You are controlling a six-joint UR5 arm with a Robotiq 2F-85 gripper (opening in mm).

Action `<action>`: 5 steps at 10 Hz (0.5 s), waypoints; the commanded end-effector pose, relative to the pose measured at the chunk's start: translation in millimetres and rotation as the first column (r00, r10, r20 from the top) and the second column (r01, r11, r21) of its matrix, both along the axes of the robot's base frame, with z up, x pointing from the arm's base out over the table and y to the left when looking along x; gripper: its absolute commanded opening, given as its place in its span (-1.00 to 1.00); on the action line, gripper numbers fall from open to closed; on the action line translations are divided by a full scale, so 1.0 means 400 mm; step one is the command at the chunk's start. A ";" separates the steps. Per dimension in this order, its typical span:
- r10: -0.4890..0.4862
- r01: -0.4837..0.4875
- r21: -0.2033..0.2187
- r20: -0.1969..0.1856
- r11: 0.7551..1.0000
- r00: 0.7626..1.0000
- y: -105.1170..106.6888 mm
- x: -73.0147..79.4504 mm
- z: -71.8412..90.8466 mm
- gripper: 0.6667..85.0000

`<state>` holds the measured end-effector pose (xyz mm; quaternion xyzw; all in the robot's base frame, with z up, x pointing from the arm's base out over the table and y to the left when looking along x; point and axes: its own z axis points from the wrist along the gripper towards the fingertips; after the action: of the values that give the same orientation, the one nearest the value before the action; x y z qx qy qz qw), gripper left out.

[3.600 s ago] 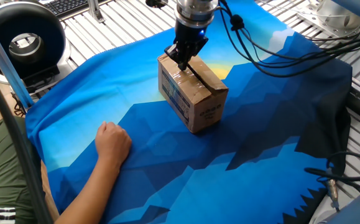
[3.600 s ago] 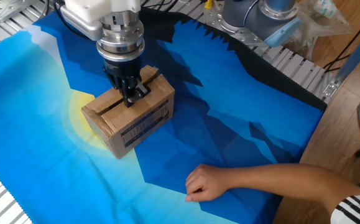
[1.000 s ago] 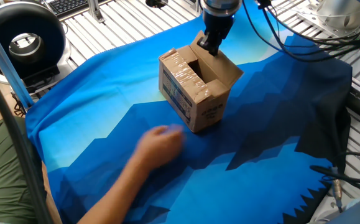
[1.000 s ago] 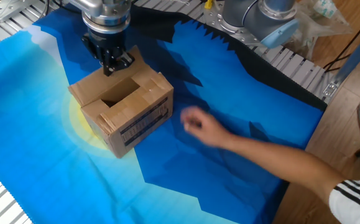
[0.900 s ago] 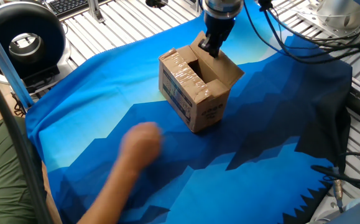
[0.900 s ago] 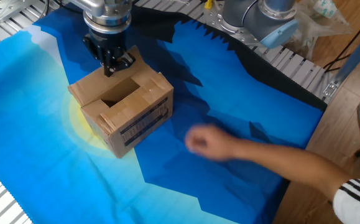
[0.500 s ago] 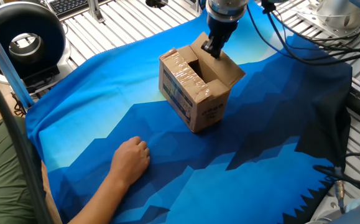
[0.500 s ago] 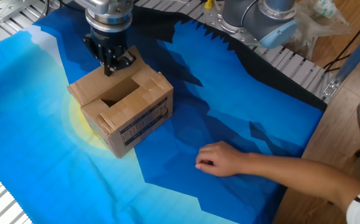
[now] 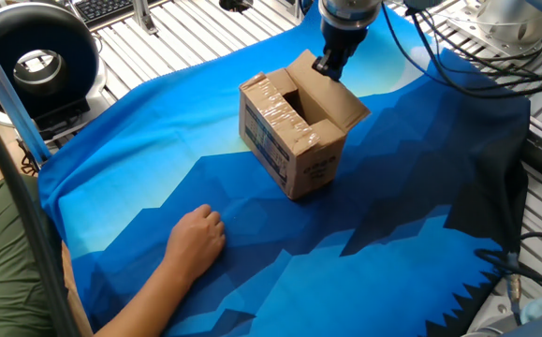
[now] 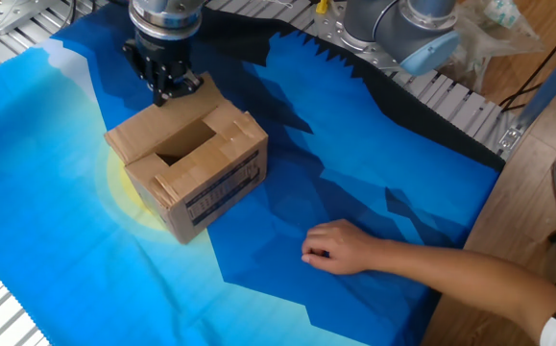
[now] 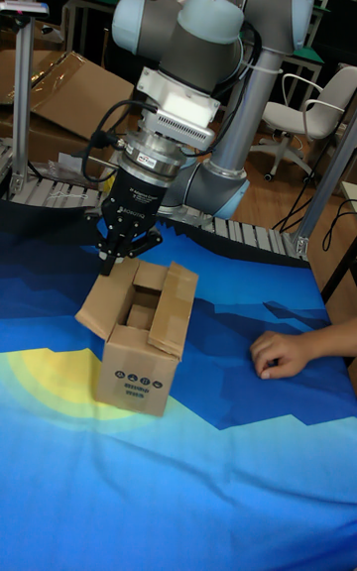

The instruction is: Open a box

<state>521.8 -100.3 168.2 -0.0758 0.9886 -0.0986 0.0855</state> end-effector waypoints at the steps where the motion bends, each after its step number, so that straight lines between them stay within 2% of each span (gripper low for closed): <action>1: -0.008 0.007 0.039 0.025 0.999 1.000 0.018 0.005 -0.023 -0.98; 5: 0.007 -0.010 0.080 0.037 0.997 0.999 0.048 0.017 -0.034 -0.98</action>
<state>525.0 -90.3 157.3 -0.0758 0.9892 -0.0789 0.0980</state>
